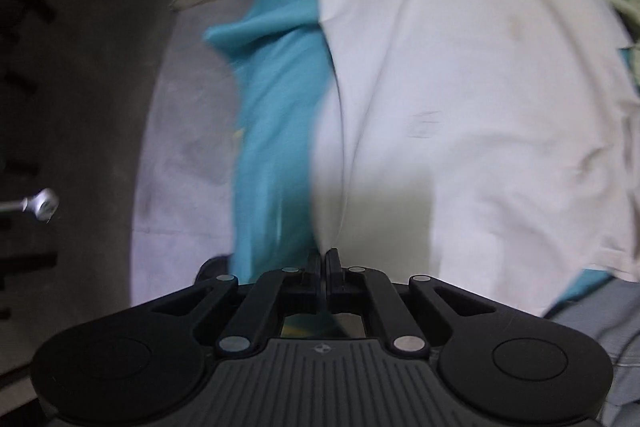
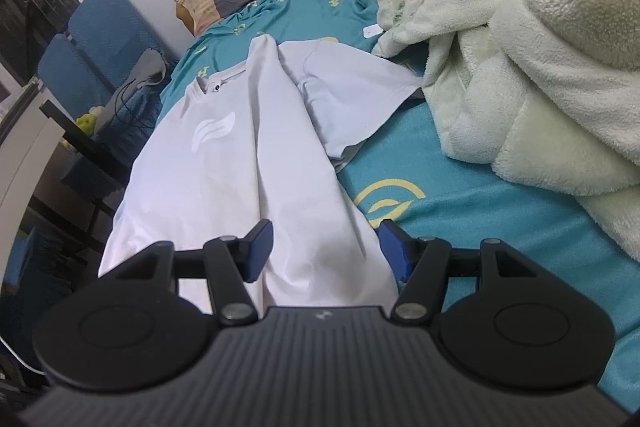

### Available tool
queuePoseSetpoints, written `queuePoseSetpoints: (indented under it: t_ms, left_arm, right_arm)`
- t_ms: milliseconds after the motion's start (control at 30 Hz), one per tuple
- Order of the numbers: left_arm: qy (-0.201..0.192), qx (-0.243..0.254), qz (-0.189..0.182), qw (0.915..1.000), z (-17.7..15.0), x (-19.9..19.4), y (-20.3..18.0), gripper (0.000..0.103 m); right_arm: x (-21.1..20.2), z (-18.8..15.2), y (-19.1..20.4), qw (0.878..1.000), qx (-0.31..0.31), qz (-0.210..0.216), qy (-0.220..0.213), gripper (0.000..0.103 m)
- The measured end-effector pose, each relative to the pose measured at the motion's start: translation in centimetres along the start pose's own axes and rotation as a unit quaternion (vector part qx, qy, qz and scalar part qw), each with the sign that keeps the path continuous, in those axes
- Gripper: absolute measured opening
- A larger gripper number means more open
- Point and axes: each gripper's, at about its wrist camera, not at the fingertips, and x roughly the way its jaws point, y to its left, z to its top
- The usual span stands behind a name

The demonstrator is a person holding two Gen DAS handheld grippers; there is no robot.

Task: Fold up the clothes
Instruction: 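Release the hem with the left gripper while the right gripper smooths the shirt body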

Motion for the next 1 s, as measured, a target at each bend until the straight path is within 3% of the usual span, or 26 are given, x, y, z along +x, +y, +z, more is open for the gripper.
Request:
queuePoseSetpoints:
  t_ms: [167, 233, 300, 433, 633, 700, 833, 900, 967, 1000]
  left_arm:
    - [-0.01, 0.007, 0.018, 0.9998, -0.3, -1.0, 0.2, 0.004]
    - [-0.022, 0.016, 0.009, 0.9996, -0.2, -2.2, -1.1, 0.013]
    - [-0.044, 0.015, 0.007, 0.9989, -0.5, -3.7, -1.7, 0.03]
    - [-0.099, 0.008, -0.009, 0.9951, -1.2, -6.0, -3.2, 0.04]
    - [-0.233, -0.03, -0.069, 0.9695, -1.6, -8.8, -7.0, 0.057]
    - [-0.254, -0.055, -0.116, 0.9587, -1.5, -8.4, -8.5, 0.058]
    - [-0.285, -0.081, -0.178, 0.9385, -1.2, -5.5, -11.1, 0.06]
    - [-0.297, -0.079, -0.181, 0.934, -1.3, -3.1, -11.6, 0.062]
    - [-0.276, -0.071, -0.167, 0.9438, -1.3, -1.7, -11.8, 0.06]
    - [-0.27, -0.064, -0.159, 0.9477, -1.4, -1.5, -11.9, 0.06]
  right_arm:
    - [-0.9, -0.3, -0.6, 1.0, -0.007, 0.0, 0.018, 0.062]
    - [-1.3, -0.8, -0.7, 0.999, -0.024, -0.001, 0.042, 0.062]
    - [-1.7, -1.5, -0.8, 0.998, -0.037, -0.004, 0.06, 0.062]
    - [-2.4, -2.8, -1.3, 0.994, -0.05, -0.014, 0.091, 0.06]
    - [-1.5, -4.1, -2.2, 0.986, -0.024, -0.054, 0.157, 0.061]
    - [-1.3, -4.7, -2.0, 0.981, -0.016, -0.05, 0.188, 0.06]
    - [-1.5, -6.6, -1.3, 0.969, -0.029, -0.049, 0.241, 0.06]
    - [-1.7, -7.2, -0.7, 0.966, -0.045, -0.052, 0.249, 0.06]
    - [-1.6, -7.8, 0.1, 0.962, -0.071, -0.07, 0.256, 0.055]
    - [-1.5, -8.1, 0.6, 0.958, -0.089, -0.085, 0.258, 0.046]
